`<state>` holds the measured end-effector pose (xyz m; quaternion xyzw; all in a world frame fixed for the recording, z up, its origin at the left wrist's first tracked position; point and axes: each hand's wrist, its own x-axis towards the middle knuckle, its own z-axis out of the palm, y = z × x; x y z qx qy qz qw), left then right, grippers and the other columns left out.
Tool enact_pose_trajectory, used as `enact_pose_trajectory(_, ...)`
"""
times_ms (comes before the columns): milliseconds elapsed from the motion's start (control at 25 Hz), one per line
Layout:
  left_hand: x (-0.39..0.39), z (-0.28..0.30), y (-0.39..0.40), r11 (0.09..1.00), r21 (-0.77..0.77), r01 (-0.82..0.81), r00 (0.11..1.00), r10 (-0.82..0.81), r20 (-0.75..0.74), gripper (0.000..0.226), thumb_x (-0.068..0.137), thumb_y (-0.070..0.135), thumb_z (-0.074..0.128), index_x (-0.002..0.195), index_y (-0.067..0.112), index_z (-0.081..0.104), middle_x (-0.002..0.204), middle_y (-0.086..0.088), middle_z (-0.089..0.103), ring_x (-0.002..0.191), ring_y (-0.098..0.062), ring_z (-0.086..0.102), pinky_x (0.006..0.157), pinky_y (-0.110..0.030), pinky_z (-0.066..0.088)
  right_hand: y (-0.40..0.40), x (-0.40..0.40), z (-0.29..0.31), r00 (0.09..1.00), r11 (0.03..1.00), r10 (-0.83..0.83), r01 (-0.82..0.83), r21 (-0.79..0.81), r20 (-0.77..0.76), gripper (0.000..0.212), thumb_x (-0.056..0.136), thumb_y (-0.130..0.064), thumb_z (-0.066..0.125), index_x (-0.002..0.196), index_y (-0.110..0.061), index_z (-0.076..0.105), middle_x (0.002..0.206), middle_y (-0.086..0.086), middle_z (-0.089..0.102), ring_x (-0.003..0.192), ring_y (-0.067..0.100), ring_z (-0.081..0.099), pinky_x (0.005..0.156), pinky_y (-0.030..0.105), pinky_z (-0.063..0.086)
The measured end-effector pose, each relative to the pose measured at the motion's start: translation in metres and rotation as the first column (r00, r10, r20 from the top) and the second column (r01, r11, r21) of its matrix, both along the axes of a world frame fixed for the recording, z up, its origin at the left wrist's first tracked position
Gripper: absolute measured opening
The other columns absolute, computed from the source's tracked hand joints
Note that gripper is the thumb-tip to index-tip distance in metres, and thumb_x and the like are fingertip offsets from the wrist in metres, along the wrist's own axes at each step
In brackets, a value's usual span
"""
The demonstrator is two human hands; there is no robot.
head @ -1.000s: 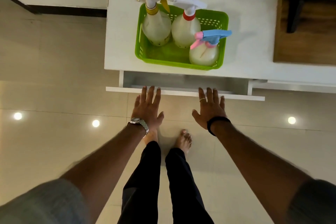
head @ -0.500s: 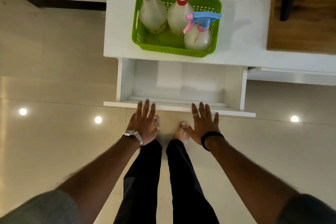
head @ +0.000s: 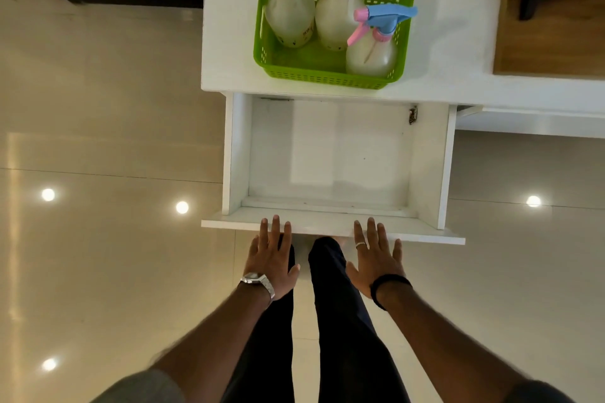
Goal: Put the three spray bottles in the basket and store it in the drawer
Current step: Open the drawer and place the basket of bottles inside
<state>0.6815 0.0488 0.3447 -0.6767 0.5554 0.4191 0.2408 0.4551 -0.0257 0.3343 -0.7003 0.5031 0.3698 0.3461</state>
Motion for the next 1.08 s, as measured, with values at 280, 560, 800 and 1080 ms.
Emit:
enact_pose_trajectory(280,-0.006,0.006,0.03,0.995,0.094,0.04,0.999,-0.037,-0.027,0.089,0.097,0.055,0.039,0.16,0.018,-0.011,0.169,-0.014,-0.018,0.157,-0.038,-0.014,0.126,-0.048,0.014,0.033,-0.004,0.007,0.998,0.997,-0.006,0.011,0.082,-0.065,0.087,0.098,-0.054,0.038,0.159,-0.024,-0.016,0.168,0.008,-0.021,0.156,0.029,-0.013,0.124,0.06,0.001)
enact_pose_trajectory(560,0.01,0.002,0.017,0.991,0.123,0.047,0.998,-0.042,-0.046,0.083,0.098,0.056,0.03,0.16,0.02,-0.011,0.17,-0.011,-0.017,0.157,-0.035,-0.014,0.127,-0.048,0.009,0.027,0.005,0.01,0.994,0.995,-0.039,0.048,0.09,-0.106,0.08,0.099,-0.058,0.027,0.16,-0.023,-0.012,0.17,0.008,-0.013,0.157,0.028,-0.008,0.125,0.057,0.001)
enact_pose_trajectory(800,0.107,0.005,-0.136,0.96,-0.213,-0.181,0.983,0.171,-0.065,0.068,0.102,0.047,0.037,0.159,0.012,0.023,0.167,-0.012,0.023,0.155,-0.031,0.024,0.124,-0.045,0.028,-0.128,0.024,0.02,0.988,0.975,-0.152,0.145,-0.166,-0.027,0.075,0.101,-0.049,0.035,0.161,-0.016,0.007,0.169,0.011,0.012,0.155,0.028,0.016,0.124,0.049,0.02)
enact_pose_trajectory(1080,0.176,0.058,-0.323,0.354,-0.184,-0.917,0.392,0.714,-0.58,0.048,0.105,0.043,0.039,0.133,0.01,0.061,0.138,-0.011,0.063,0.129,-0.029,0.059,0.113,-0.04,0.044,-0.338,0.056,0.063,0.458,0.456,-0.773,0.882,-0.117,0.439,0.046,0.107,-0.022,0.032,0.144,0.001,0.046,0.148,0.025,0.048,0.137,0.039,0.045,0.115,0.044,0.037)
